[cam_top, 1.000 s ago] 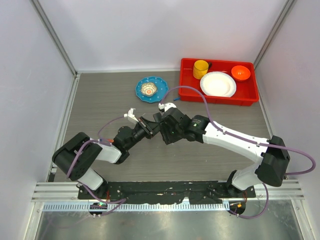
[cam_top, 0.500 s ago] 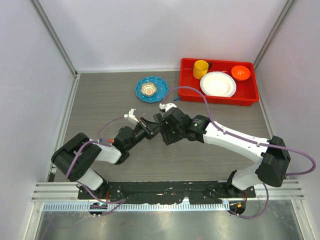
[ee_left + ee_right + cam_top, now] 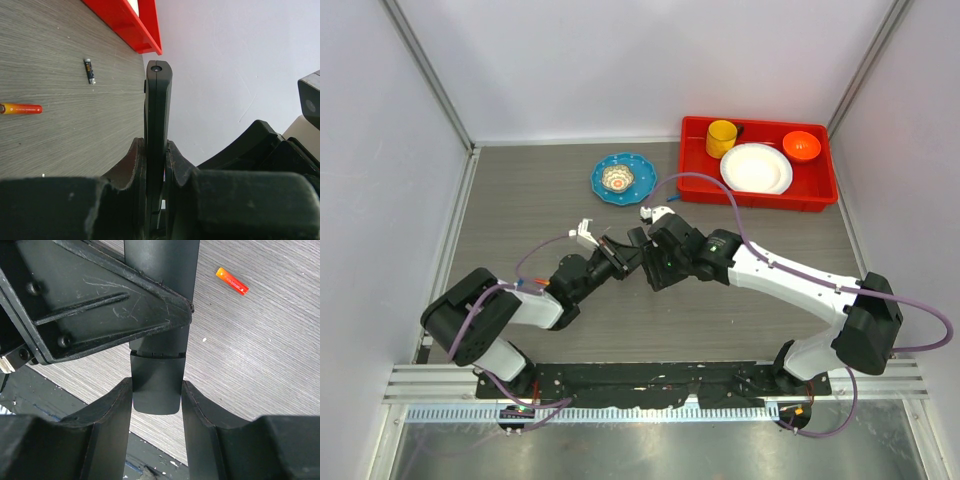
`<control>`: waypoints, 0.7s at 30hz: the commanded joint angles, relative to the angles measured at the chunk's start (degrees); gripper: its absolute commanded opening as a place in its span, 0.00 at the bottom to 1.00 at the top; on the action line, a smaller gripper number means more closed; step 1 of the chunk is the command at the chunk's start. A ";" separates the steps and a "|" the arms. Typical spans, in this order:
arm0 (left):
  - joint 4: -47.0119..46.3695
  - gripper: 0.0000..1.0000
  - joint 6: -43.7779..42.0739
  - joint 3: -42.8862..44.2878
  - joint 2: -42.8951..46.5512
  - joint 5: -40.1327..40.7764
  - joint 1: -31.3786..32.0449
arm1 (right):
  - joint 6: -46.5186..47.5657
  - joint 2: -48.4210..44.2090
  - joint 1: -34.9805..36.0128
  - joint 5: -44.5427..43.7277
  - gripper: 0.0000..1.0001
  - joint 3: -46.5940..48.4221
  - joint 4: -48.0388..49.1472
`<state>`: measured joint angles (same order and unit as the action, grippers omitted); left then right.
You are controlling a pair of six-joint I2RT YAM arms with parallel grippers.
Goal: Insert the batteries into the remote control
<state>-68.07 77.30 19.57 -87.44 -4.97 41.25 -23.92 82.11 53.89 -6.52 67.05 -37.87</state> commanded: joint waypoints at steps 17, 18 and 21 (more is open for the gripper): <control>-20.61 0.00 2.95 0.47 5.44 -3.20 3.57 | 0.54 -0.02 -2.56 -4.20 0.24 0.63 1.92; -20.61 0.00 2.95 0.47 5.44 -3.20 3.74 | 0.54 0.07 -2.65 -4.20 0.24 0.72 2.01; -20.61 0.00 2.86 0.38 5.26 -3.11 4.01 | 0.54 0.07 -2.82 -4.37 0.24 0.80 2.18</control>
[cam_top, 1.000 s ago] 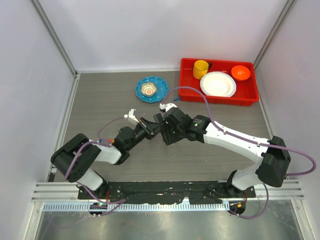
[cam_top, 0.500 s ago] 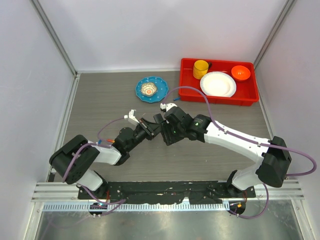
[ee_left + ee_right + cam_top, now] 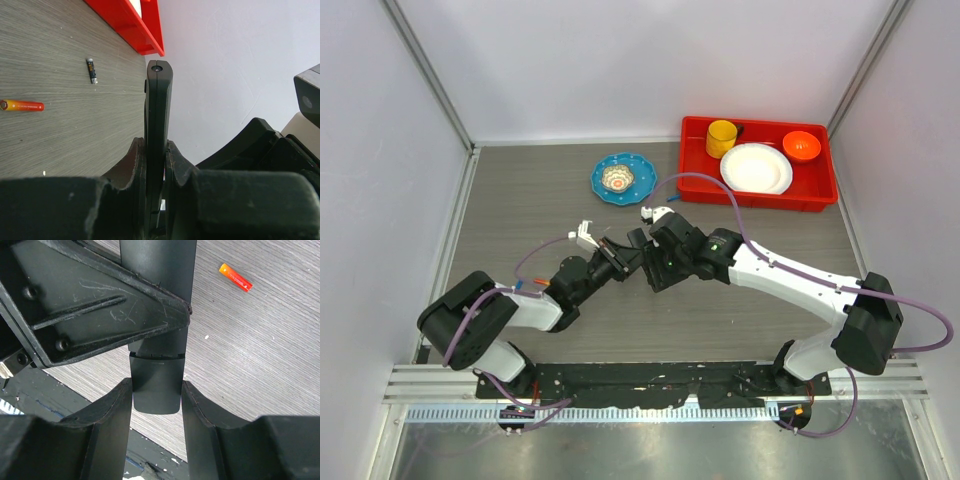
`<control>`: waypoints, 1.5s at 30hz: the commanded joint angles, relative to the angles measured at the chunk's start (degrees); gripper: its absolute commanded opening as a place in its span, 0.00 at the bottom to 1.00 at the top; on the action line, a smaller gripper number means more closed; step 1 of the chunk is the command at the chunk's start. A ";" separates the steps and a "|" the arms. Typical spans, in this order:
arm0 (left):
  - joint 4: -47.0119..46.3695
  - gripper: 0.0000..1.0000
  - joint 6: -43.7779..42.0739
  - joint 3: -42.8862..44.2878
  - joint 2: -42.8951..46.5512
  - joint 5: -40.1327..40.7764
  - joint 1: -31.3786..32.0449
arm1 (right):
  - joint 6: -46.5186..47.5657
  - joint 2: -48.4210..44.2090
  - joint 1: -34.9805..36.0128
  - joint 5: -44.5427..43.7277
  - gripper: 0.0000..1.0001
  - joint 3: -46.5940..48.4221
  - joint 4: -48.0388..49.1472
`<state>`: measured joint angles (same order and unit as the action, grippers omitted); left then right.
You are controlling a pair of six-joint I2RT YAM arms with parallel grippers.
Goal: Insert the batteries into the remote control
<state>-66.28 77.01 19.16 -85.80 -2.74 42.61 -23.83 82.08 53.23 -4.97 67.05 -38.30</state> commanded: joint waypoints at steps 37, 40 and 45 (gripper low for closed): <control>-22.40 0.00 2.26 1.67 3.10 -4.11 6.26 | 1.95 1.06 -4.28 -6.45 0.24 3.71 3.76; -22.40 0.00 2.18 1.67 2.66 -3.94 6.26 | 2.12 0.10 -4.28 -5.75 0.25 2.57 4.29; -21.44 0.00 1.47 1.50 1.43 -2.80 6.26 | 2.48 -0.61 -4.36 -3.65 0.40 1.25 3.59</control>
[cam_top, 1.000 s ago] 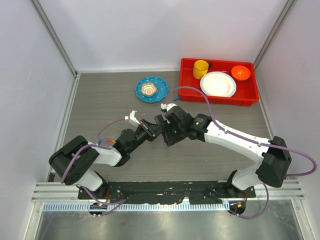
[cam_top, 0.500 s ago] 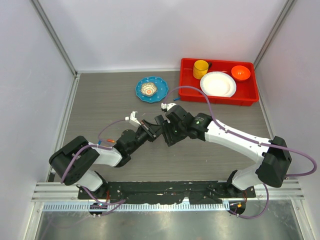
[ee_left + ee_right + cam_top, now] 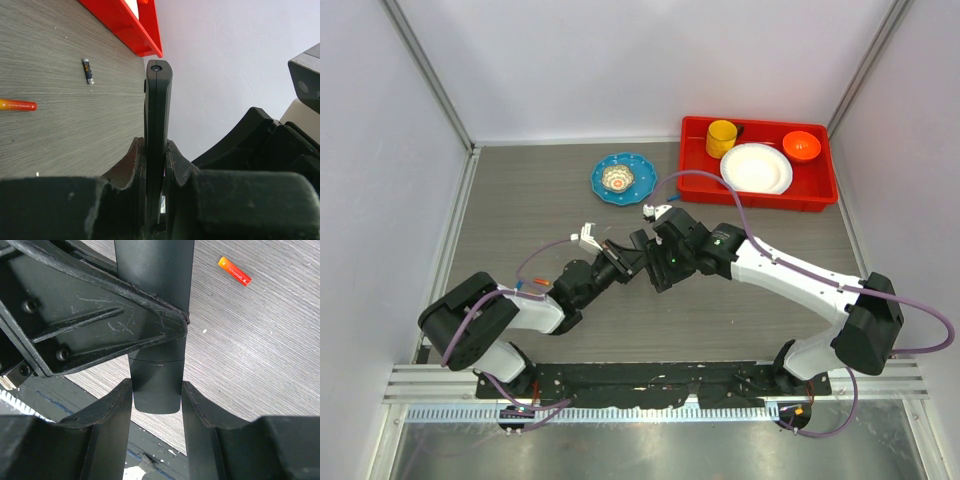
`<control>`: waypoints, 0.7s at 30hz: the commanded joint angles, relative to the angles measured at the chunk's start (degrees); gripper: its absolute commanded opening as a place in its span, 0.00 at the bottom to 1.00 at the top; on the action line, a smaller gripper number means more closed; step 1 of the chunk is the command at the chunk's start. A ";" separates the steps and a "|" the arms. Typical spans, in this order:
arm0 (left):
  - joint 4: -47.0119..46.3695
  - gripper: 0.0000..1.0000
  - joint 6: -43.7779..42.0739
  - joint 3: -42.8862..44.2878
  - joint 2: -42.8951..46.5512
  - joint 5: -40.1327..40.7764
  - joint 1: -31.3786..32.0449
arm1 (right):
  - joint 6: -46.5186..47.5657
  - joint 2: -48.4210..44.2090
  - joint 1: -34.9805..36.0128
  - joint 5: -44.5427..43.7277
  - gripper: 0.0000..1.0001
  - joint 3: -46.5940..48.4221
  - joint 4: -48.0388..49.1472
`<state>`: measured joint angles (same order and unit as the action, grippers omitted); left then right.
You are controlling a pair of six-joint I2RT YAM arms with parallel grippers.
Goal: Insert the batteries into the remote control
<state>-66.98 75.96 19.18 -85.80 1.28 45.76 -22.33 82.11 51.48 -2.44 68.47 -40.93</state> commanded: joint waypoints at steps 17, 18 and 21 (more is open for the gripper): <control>14.35 0.00 -10.03 7.97 7.30 0.91 2.06 | 2.81 -13.01 -0.68 1.12 0.75 5.88 -4.77; 19.29 0.00 -12.48 9.02 9.31 2.66 1.10 | 3.42 -15.02 -0.68 0.86 0.75 7.45 -5.12; 42.57 0.00 -18.09 15.52 11.70 9.05 -0.75 | 5.62 -19.07 -0.68 -5.89 0.75 8.26 -3.47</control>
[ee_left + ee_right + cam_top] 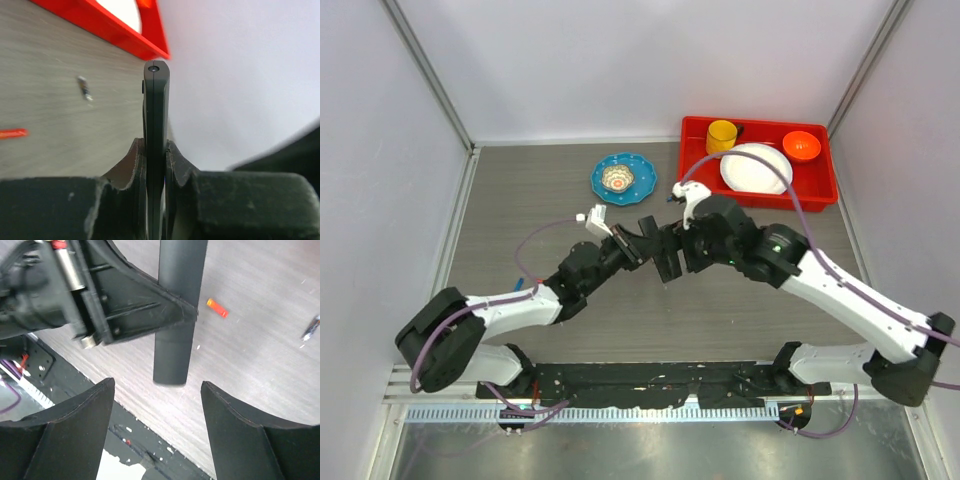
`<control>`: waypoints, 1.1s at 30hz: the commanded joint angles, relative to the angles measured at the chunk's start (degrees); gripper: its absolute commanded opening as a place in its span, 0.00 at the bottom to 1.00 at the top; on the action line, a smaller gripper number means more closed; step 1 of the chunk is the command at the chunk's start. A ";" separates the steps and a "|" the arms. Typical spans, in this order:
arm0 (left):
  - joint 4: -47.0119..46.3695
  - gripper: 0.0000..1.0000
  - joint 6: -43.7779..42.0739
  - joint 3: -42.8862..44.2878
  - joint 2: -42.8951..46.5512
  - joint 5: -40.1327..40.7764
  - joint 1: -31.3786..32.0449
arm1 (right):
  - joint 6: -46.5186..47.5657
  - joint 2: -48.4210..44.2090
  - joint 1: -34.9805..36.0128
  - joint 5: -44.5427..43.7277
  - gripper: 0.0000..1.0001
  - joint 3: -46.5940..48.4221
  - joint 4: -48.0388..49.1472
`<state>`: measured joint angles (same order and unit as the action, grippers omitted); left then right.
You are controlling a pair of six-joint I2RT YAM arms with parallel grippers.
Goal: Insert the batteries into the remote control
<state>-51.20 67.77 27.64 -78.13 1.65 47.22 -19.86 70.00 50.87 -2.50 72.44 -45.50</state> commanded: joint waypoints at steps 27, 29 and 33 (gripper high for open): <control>110.35 0.00 -39.46 68.51 -45.70 52.58 -9.43 | -11.96 -21.30 -0.07 -22.37 0.79 -27.88 26.07; 109.83 0.00 -39.99 68.78 -47.90 52.58 -9.60 | -11.61 -21.83 -0.07 -22.63 0.79 -28.15 26.07; 108.77 0.17 -41.14 69.13 -50.01 50.30 -9.43 | -11.61 -22.10 -0.16 -22.28 0.79 -28.32 26.16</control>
<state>56.58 28.10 93.78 -128.07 50.13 38.11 -31.66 49.19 50.83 -24.40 43.97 -22.26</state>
